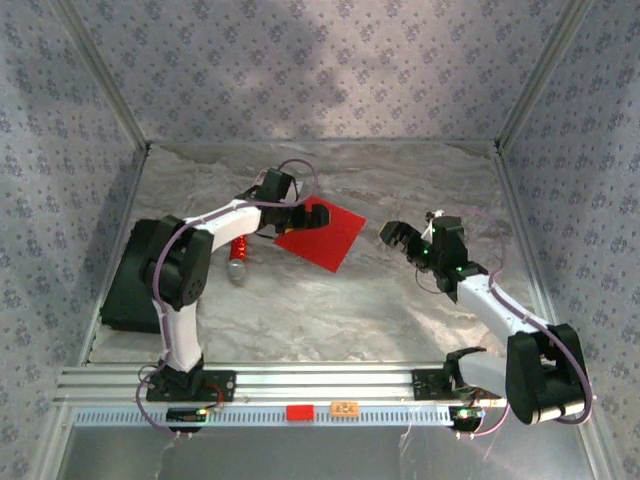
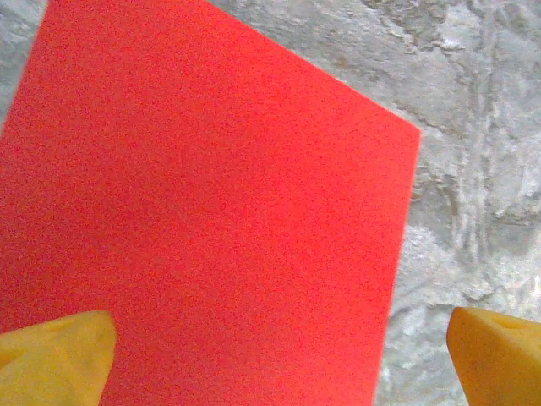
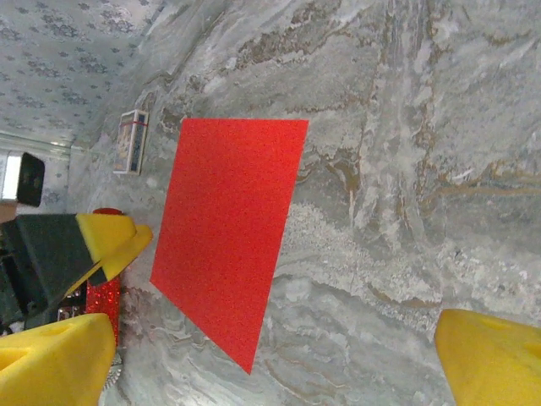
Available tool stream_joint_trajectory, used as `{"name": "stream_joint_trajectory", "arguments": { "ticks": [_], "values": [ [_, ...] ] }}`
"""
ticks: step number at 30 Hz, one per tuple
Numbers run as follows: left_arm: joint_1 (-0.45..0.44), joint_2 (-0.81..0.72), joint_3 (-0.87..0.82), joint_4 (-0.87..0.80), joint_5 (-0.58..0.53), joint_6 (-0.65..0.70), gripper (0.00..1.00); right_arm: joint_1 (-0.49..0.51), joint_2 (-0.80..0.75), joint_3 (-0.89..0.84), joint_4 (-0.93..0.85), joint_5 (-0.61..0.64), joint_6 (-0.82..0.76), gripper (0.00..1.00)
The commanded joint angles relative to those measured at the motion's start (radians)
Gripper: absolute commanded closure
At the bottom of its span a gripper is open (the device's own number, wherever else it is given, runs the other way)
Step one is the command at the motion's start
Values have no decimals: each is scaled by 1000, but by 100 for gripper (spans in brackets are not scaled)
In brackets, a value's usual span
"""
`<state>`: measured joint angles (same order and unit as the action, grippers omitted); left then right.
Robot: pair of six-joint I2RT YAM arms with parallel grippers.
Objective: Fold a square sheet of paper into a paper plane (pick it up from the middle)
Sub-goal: Move the square sheet of paper to the center of the table.
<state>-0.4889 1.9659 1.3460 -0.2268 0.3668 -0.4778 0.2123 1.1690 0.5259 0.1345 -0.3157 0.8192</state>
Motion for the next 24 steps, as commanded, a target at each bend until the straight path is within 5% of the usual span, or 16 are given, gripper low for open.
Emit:
{"name": "stream_joint_trajectory", "arguments": {
  "ticks": [1, 9, 17, 24],
  "values": [
    [-3, 54, 55, -125, 57, 84, 0, 4, 13, 3, 33, 18, 49, 1],
    [-18, 59, -21, -116, -19, 0, 1, -3, 58, 82, -70, -118, -71, 1],
    [-101, -44, -233, 39, -143, -273, 0, -32, 64, 118, -171, -133, -91, 1],
    [-251, -133, -371, 150, -309, -548, 0, -28, 62, 54, -91, -132, -28, 1]
  ]
}}
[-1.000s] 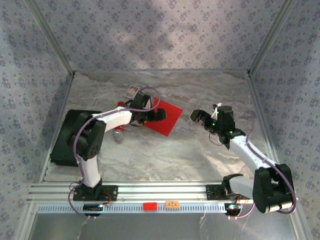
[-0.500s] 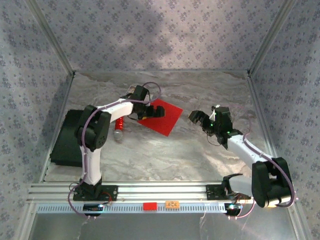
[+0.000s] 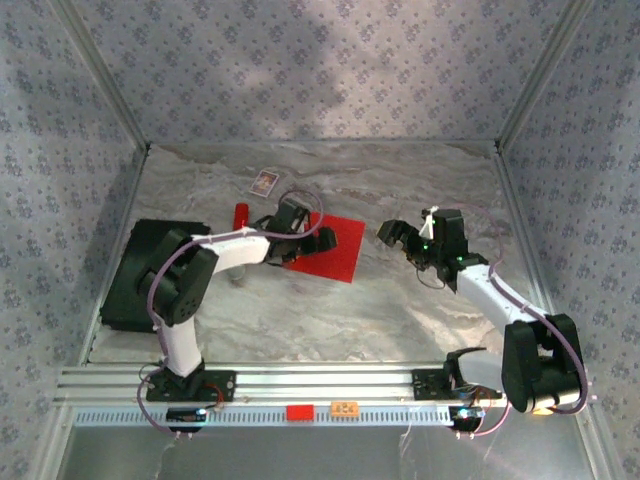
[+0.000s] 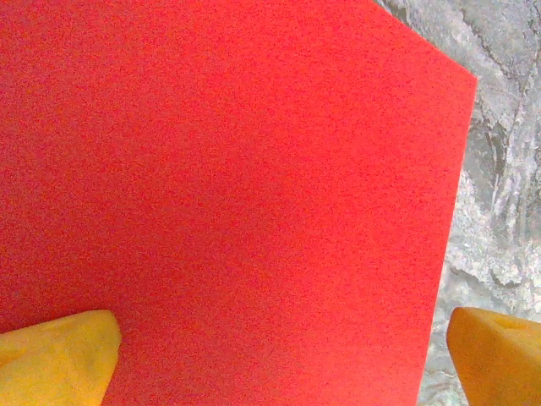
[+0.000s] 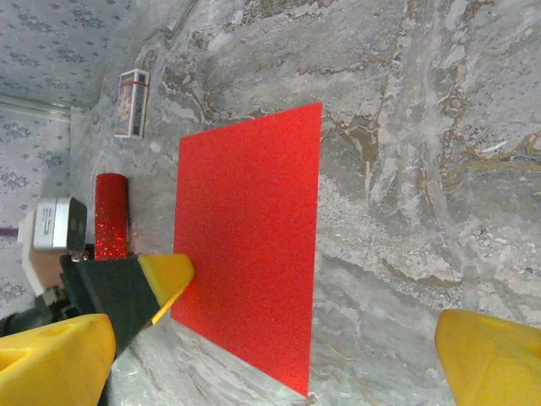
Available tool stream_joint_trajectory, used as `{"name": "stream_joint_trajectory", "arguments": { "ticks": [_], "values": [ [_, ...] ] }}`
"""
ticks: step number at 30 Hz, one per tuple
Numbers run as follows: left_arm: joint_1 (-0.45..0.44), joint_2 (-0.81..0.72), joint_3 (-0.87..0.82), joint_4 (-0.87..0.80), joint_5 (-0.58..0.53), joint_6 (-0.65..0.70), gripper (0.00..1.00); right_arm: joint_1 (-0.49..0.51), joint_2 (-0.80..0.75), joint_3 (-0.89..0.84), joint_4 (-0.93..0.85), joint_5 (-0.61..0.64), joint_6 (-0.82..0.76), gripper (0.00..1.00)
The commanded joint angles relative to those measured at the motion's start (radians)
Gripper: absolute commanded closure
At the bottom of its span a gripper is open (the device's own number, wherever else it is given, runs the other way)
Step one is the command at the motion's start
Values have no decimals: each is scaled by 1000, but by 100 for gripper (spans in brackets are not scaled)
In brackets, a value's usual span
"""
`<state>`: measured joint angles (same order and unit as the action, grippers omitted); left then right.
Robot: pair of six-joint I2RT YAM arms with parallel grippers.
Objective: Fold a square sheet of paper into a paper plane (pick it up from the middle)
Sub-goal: Move the square sheet of paper to the center of the table.
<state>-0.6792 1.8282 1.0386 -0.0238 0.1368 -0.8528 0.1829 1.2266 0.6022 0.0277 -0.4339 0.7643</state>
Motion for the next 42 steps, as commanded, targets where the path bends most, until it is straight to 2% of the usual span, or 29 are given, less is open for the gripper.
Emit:
{"name": "stream_joint_trajectory", "arguments": {
  "ticks": [1, 5, 10, 16, 22, 28, 34, 42],
  "values": [
    [-81, -5, -72, -54, -100, -195, 0, 2, 3, -30, 22, -11, 37, 1],
    [-126, -40, -86, -51, -156, -215, 0, 13, -13, -44, 37, 13, 47, 1],
    [-156, -99, -17, -131, -255, -70, 0, 30, -72, -47, 30, 76, 31, 1],
    [-157, -107, 16, -142, -286, 79, 0, 26, -208, -82, 39, 162, 14, 1],
    [-156, -65, 90, -218, -280, 163, 0, -13, -254, -81, -5, 123, -1, 1],
    [-166, 47, 268, -437, -305, 193, 0, -48, -211, -85, -32, 102, 29, 1],
    [-172, 100, 315, -452, -202, 213, 0, -53, -178, -94, -43, 105, 52, 1],
    [-173, 149, 323, -483, -147, 171, 0, -55, -174, -102, -36, 93, 63, 1]
  ]
}}
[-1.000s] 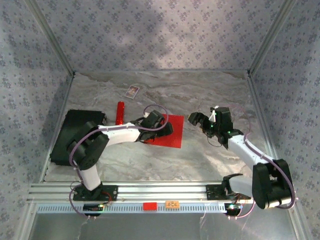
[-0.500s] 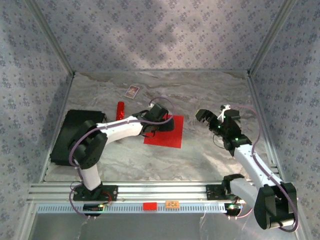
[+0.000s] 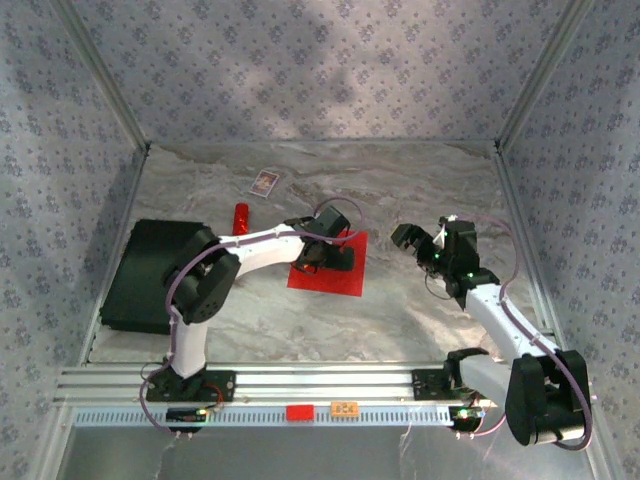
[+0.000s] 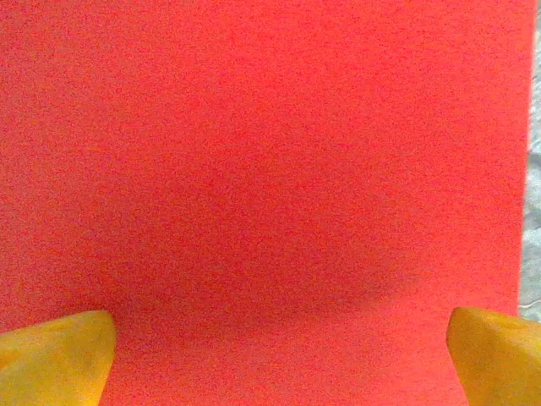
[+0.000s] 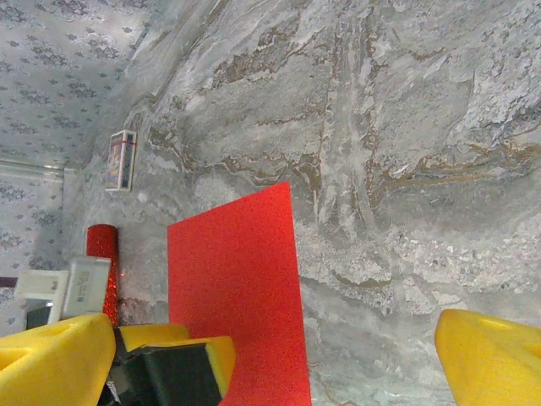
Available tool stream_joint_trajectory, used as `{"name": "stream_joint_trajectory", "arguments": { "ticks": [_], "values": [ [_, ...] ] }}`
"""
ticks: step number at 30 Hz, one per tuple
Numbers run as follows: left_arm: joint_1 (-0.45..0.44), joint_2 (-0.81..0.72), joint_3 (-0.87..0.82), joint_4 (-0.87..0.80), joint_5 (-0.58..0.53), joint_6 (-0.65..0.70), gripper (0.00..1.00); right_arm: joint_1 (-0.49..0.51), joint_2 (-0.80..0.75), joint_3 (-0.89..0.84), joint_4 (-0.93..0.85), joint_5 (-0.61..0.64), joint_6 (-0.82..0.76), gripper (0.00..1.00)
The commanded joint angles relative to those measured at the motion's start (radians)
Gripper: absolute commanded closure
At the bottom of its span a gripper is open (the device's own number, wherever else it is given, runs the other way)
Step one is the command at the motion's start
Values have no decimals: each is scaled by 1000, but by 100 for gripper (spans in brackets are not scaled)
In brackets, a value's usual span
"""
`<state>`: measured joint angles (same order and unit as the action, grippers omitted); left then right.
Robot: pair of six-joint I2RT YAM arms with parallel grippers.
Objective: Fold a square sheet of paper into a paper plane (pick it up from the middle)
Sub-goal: Move the square sheet of paper to the center of the table.
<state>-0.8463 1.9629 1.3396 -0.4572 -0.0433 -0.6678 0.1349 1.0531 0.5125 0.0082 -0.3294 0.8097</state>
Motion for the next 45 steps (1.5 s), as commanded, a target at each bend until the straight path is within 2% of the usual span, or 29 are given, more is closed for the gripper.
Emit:
{"name": "stream_joint_trajectory", "arguments": {
  "ticks": [1, 7, 14, 22, 25, 30, 45],
  "values": [
    [-6, 13, 16, -54, 31, -20, 0, -6, -4, -14, -19, -11, 19, 1],
    [-6, -6, -45, -66, 41, -119, 0, -5, -32, -29, -16, -2, 21, 1],
    [-30, -104, -187, 5, 19, -271, 0, -3, -39, -37, -8, 3, 27, 1],
    [-34, -144, -113, -123, -120, -178, 0, 5, -37, -30, -18, -28, 13, 1],
    [-31, -132, -69, -156, -106, -117, 0, 14, -23, -5, -54, -36, -9, 1],
    [-8, -64, 24, -214, -7, -37, 0, 31, 25, 39, -109, -32, -38, 1],
    [2, 49, 158, -365, 15, -50, 3, 46, 92, 54, -107, -29, -38, 1]
  ]
}}
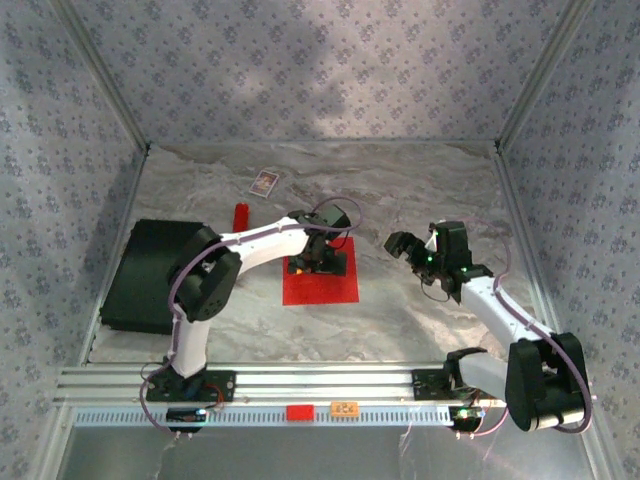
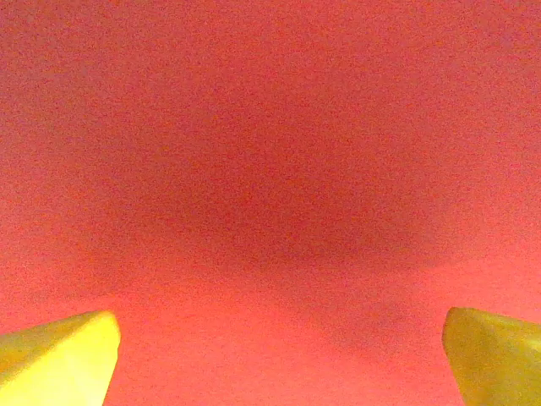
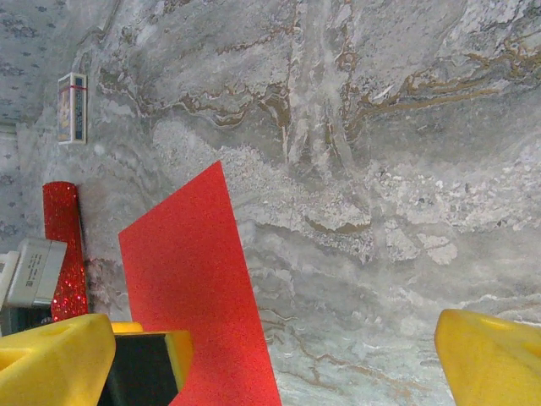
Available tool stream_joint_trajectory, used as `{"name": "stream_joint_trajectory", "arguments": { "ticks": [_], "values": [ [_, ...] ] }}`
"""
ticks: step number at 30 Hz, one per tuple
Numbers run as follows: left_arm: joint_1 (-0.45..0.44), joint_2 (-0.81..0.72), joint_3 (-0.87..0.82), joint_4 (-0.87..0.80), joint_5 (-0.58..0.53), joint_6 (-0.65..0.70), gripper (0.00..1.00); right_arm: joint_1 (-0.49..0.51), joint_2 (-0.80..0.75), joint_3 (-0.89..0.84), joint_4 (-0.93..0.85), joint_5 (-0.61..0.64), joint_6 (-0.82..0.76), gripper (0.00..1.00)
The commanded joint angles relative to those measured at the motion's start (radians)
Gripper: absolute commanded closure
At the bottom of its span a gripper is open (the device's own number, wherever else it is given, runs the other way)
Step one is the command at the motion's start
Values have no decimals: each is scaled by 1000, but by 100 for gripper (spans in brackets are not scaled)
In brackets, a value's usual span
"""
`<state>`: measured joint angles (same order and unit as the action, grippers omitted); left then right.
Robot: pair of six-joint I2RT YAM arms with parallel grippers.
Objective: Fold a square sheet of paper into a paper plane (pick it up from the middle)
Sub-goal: Move the square sheet of paper to the center of the table, then first fold the square sheet of paper in half at the center of the table.
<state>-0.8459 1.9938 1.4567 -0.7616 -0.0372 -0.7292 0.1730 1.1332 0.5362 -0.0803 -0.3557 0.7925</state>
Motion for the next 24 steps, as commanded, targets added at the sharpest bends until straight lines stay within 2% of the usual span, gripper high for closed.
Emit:
{"name": "stream_joint_trajectory", "arguments": {
  "ticks": [1, 24],
  "values": [
    [2, 24, 49, -70, 6, 10, 3, 7, 15, 31, -16, -4, -22, 1],
    [-4, 91, 109, -121, 1, -12, 2, 9, 35, 27, -16, 0, -21, 1]
  ]
}}
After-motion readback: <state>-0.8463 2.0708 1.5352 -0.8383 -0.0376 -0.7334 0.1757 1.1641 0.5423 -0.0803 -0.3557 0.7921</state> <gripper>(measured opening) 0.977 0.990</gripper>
